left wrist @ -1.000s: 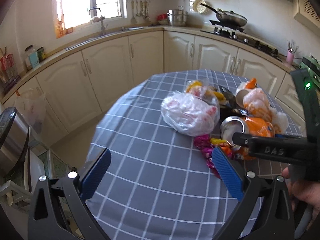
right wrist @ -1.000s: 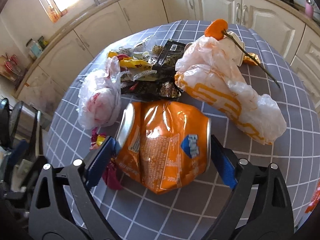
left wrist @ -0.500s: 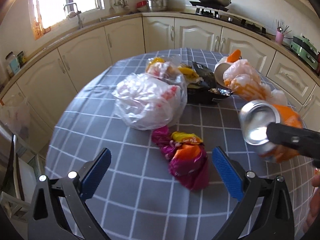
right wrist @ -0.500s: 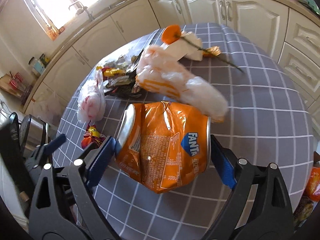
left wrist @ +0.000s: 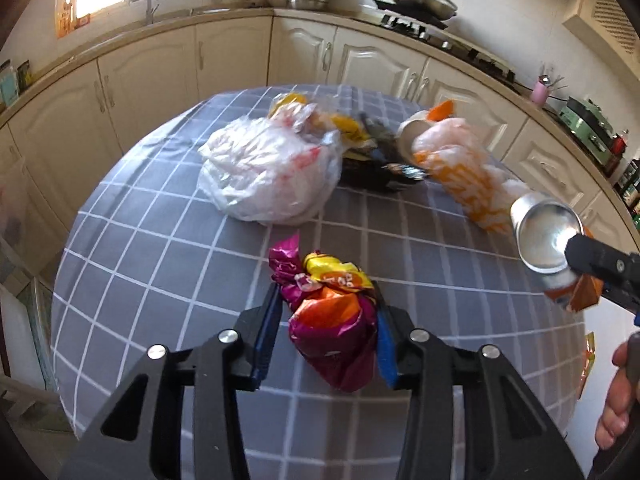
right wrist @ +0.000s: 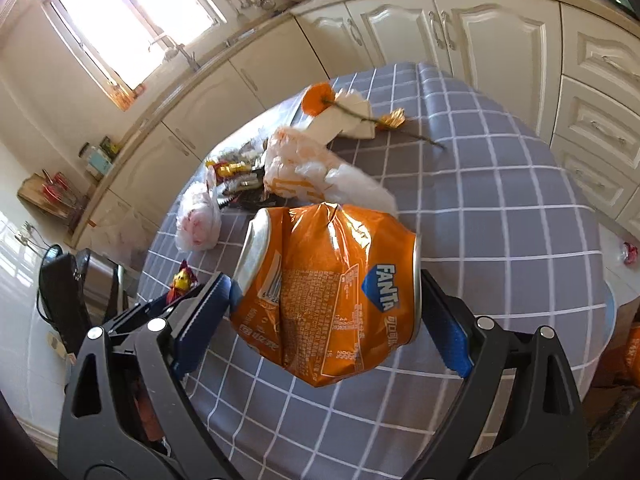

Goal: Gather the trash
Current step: 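Grasp the orange Fanta can with the right tool while the left tool grasps the pink candy wrapper, then carry can and wrapper to the blue bin and open both tools over it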

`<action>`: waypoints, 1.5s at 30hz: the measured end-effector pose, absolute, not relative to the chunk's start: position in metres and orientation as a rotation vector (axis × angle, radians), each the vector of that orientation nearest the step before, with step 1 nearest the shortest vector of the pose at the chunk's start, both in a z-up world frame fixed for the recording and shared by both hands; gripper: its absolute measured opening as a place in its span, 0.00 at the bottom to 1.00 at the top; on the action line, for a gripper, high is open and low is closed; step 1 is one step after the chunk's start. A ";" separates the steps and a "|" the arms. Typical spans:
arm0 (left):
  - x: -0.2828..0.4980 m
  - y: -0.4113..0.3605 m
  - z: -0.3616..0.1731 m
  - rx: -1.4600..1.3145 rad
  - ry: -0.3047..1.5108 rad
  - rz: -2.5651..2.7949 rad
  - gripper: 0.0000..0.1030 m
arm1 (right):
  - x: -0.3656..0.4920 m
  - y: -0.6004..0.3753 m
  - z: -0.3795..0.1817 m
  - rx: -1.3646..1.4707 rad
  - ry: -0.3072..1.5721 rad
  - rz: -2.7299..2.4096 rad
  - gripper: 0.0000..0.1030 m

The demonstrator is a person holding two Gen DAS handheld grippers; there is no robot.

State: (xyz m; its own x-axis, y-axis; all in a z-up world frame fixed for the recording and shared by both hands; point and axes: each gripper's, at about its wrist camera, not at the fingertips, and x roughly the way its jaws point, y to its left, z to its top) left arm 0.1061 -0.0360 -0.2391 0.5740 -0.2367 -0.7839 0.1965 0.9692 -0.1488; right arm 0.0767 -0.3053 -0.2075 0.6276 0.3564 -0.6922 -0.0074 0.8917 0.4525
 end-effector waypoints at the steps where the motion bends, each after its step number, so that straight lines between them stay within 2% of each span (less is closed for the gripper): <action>1: 0.102 -0.041 -0.233 -0.041 0.915 -0.266 0.40 | 0.073 -0.311 -0.204 0.439 0.859 0.210 0.87; 10: 0.092 -0.142 -0.167 0.052 0.785 -0.472 0.40 | 0.036 -0.406 -0.175 0.525 0.705 0.084 0.87; 18: 0.082 -0.304 -0.157 0.215 0.750 -0.739 0.40 | -0.021 -0.548 -0.196 0.641 0.653 -0.210 0.87; 23: 0.075 -0.405 -0.192 0.310 0.836 -0.890 0.41 | -0.055 -0.627 -0.247 0.760 0.695 -0.373 0.87; 30: 0.060 -0.535 -0.280 0.531 0.991 -0.986 0.41 | -0.070 -0.705 -0.339 0.978 0.795 -0.488 0.87; 35: 0.062 -0.591 -0.346 0.627 1.142 -0.975 0.41 | -0.062 -0.739 -0.389 1.120 0.841 -0.501 0.87; 40: 0.068 -0.622 -0.390 0.662 1.234 -0.970 0.42 | -0.052 -0.761 -0.429 1.219 0.890 -0.490 0.89; 41: 0.071 -0.627 -0.394 0.671 1.240 -0.972 0.44 | -0.051 -0.763 -0.435 1.234 0.900 -0.492 0.89; 42: 0.071 -0.630 -0.399 0.680 1.252 -0.977 0.58 | -0.051 -0.766 -0.440 1.245 0.902 -0.490 0.89; 43: 0.072 -0.633 -0.401 0.679 1.252 -0.972 0.77 | -0.051 -0.767 -0.443 1.257 0.899 -0.490 0.91; 45: 0.076 -0.638 -0.401 0.665 1.230 -0.943 0.86 | -0.054 -0.771 -0.447 1.265 0.893 -0.513 0.94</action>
State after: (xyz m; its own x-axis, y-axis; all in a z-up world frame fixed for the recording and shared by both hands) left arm 0.0756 -0.6375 -0.4013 0.0579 -0.2345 -0.9704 0.8763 0.4776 -0.0631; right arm -0.0537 -0.7708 -0.4475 0.5770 0.1363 -0.8053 0.7644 0.2572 0.5912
